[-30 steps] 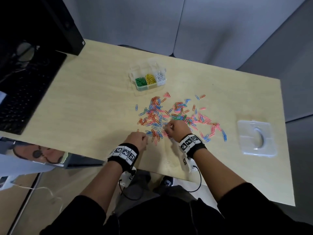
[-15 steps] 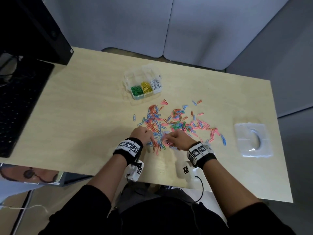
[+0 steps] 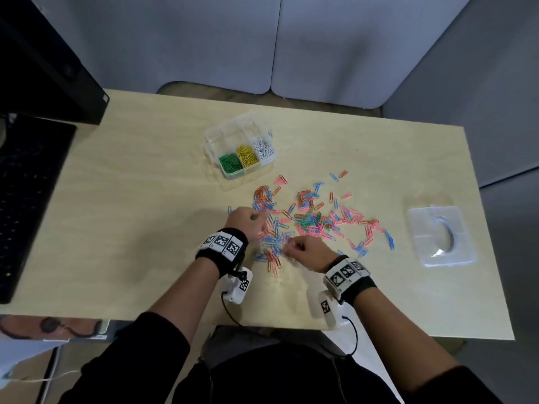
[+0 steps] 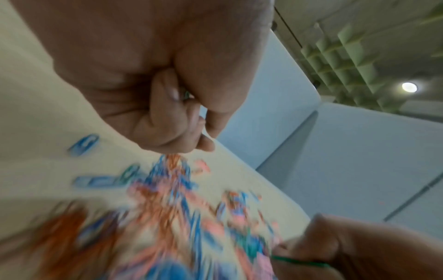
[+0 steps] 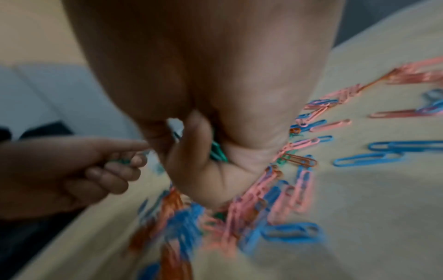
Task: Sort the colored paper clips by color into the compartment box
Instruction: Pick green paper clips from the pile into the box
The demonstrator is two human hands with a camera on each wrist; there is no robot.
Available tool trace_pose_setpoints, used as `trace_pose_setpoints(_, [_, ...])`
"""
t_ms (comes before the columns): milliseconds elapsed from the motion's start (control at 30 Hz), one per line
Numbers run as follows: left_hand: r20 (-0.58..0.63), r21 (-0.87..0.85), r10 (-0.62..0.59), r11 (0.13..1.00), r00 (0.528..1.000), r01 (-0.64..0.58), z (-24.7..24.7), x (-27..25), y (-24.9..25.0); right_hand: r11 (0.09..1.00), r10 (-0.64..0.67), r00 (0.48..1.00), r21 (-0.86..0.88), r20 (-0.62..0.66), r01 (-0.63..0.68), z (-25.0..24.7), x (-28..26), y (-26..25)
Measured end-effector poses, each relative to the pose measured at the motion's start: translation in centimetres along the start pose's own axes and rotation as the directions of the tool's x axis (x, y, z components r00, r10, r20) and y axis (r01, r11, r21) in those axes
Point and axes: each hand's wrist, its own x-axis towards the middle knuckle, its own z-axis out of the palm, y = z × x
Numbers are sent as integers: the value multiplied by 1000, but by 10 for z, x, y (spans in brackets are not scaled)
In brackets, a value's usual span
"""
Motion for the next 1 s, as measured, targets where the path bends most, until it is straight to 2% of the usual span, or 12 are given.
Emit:
trace_pose_setpoints(33, [-42,-20,-11,1000,999,10,-8,7,4,981,51,998,183,39,-57,-7,0,-5])
trace_pose_setpoints(100, [-119,-63,-28,998,992,21,-26,24,14,891,107,990,433,87,-134,-24,-1,-19])
trace_pose_setpoints(200, [-178,-129,-59,991,982,36,-56,49,36,855,55,993,508,106,-102,-51,6,-44])
trace_pose_setpoints(300, [-217,-37,-53,998,975,46,-83,71,56,851,-8,997,524,83,-37,-78,23,-70])
trace_pose_setpoints(400, [-238,96,-76,990,968,101,-100,88,64,884,-35,999,466,18,23,-101,39,-98])
trace_pose_setpoints(500, [-172,168,-133,973,976,162,-104,96,62,921,-32,999,387,-32,42,-117,58,-123])
trace_pose_setpoints(600, [-139,221,-149,959,979,177,-104,102,59,961,-60,998,269,-21,64,-125,82,-145])
trace_pose_setpoints(733, [-78,62,-129,989,989,134,-108,108,48,995,-59,998,78,-22,60,-123,118,-172])
trace_pose_setpoints(867, [-49,-148,-71,987,996,63,-114,112,29,988,-78,992,-138,-101,64,-105,156,-194])
trace_pose_setpoints(933, [-122,-250,-30,968,992,-2,-118,111,18,966,-79,987,-256,-140,41,-95,174,-202])
trace_pose_setpoints(1000, [-246,-320,-26,946,969,-56,-122,106,8,951,-72,984,-309,-164,18,-85,188,-207])
